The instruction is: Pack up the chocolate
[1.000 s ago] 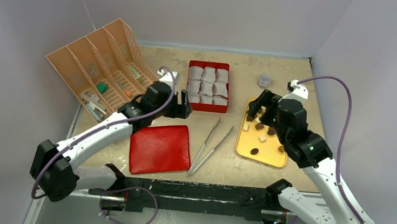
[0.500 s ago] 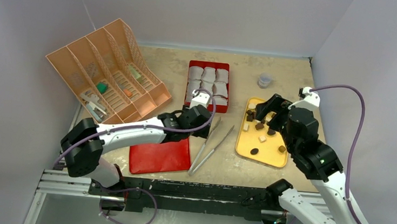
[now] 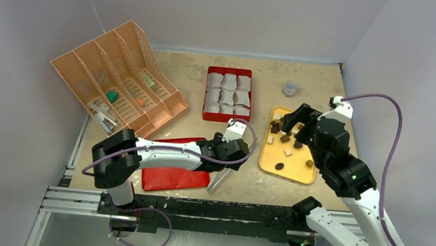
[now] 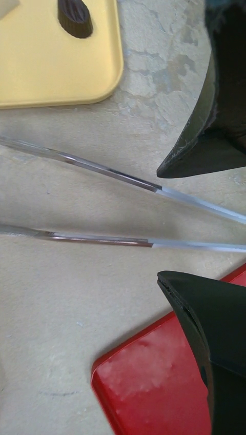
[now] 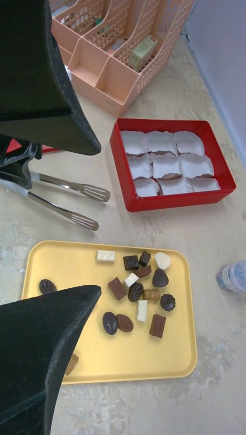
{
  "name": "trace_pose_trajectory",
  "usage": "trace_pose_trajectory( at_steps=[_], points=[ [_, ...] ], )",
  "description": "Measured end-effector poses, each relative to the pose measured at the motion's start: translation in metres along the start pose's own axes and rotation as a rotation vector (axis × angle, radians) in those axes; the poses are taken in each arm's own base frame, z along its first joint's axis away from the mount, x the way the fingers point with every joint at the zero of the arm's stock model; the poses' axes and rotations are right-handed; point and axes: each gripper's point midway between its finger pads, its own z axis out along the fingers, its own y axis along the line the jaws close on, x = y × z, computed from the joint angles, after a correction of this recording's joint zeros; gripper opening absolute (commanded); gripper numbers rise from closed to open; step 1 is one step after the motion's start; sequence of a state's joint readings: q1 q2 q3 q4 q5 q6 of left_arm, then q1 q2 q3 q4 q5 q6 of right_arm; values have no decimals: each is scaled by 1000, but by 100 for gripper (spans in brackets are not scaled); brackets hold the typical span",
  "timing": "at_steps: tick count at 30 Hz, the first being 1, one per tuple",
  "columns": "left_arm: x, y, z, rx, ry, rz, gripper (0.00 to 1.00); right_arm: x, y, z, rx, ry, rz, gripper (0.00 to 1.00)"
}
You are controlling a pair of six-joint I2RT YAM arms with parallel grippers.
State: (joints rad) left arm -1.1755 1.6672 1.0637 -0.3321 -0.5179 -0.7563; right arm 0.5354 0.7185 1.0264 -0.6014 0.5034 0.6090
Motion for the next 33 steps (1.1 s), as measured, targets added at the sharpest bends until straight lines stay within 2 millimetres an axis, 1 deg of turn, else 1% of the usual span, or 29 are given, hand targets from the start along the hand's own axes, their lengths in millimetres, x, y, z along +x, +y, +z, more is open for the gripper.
trace_pose_trajectory(
  at_steps=[3,6,10,14,18,23,31,33],
  points=[
    [15,-6,4,-6,20,23,63,-1,-1,-1,0,-5,2,98],
    [31,-8,12,-17,48,50,61,-2,-1,-2,-1,-7,3,98],
    [51,-4,27,-48,94,80,59,-3,-1,-3,-3,-12,-3,98],
    [49,-7,27,-42,88,74,59,-3,-2,-3,-3,-11,-9,98],
    [50,-7,30,-44,87,74,54,-2,-2,-3,-3,-11,-9,97],
    [49,-8,30,-41,83,73,52,-3,-2,-3,-3,-11,-9,97],
    [50,-10,29,-24,83,67,57,-2,-2,-3,-3,-11,-9,97],
    [50,-10,28,-20,84,66,57,-3,-2,-3,-4,-12,-8,97]
  ],
)
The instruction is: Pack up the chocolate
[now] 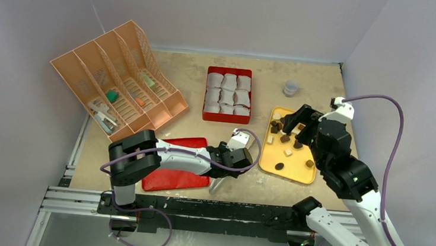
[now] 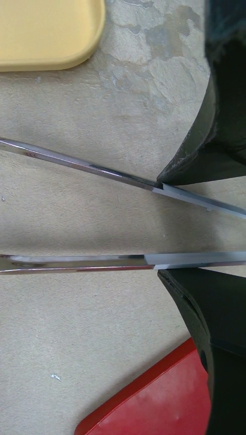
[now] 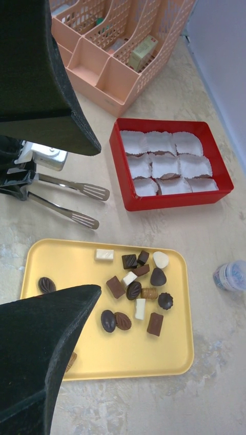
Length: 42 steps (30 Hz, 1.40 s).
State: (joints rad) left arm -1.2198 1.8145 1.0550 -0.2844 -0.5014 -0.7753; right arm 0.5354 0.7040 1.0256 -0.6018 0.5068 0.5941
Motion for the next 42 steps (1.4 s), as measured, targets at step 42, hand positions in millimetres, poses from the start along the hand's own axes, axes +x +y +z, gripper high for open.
trace_pose_trajectory(
  at_steps=[42],
  points=[
    [6,-11,-5,76,49,66,47,12,-7,-3,5,24,17,95]
  ],
)
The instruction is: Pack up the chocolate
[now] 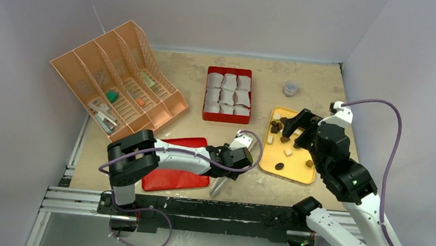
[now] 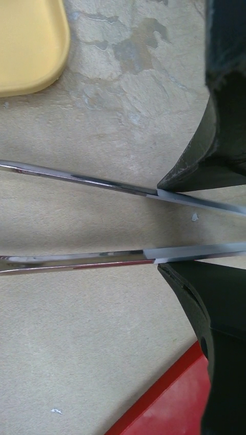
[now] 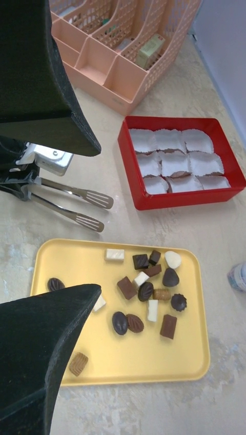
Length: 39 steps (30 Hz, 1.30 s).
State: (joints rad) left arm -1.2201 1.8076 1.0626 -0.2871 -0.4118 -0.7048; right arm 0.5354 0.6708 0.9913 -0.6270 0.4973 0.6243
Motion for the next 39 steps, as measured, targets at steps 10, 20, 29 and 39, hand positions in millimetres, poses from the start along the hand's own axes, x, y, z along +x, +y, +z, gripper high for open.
trace_pose_trajectory(
  at_steps=[10,20,29,39],
  points=[
    [-30,0,-38,36,-68,-18,45,24,15,7,-66,83,58,84],
    [-62,-3,-71,84,-158,-20,45,51,52,20,-226,185,92,34],
    [-73,2,-86,93,-198,34,44,54,55,23,-239,196,88,60],
    [-89,-17,-97,187,-238,107,42,-4,36,-15,-206,14,111,80]
  ],
)
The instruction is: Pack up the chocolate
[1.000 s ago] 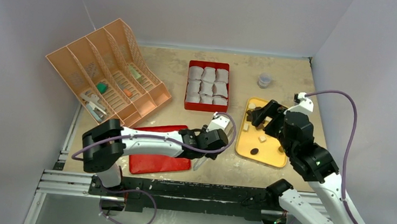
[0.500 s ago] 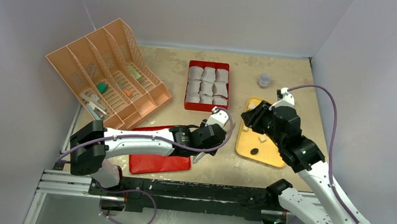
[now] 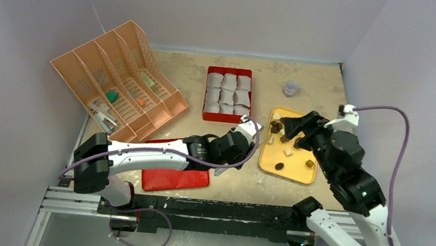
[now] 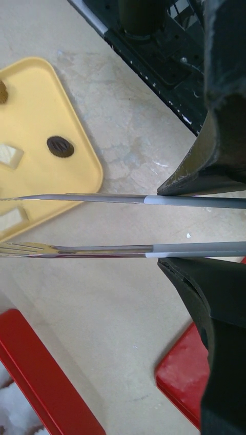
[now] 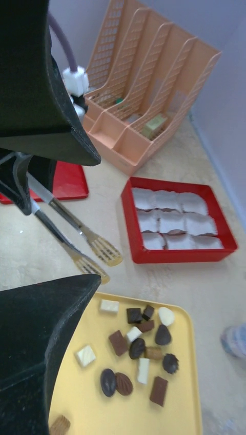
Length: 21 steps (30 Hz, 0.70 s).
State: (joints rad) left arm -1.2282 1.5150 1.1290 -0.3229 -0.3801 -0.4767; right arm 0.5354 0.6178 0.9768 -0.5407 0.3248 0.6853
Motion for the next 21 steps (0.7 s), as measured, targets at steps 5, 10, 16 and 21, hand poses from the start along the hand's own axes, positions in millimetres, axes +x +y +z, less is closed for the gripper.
trace_pose_trajectory(
  at_steps=[5,10,16,21],
  points=[
    [-5,-26,9,67,-7,25,42,-34,0,-26,-5,-109,8,81],
    [10,-50,20,119,24,57,41,-43,-9,-38,19,-151,4,81],
    [32,-73,30,158,74,97,41,-45,-15,-43,39,-170,3,81],
    [40,-87,36,181,95,116,41,-46,-19,-44,52,-175,-3,81]
  ],
)
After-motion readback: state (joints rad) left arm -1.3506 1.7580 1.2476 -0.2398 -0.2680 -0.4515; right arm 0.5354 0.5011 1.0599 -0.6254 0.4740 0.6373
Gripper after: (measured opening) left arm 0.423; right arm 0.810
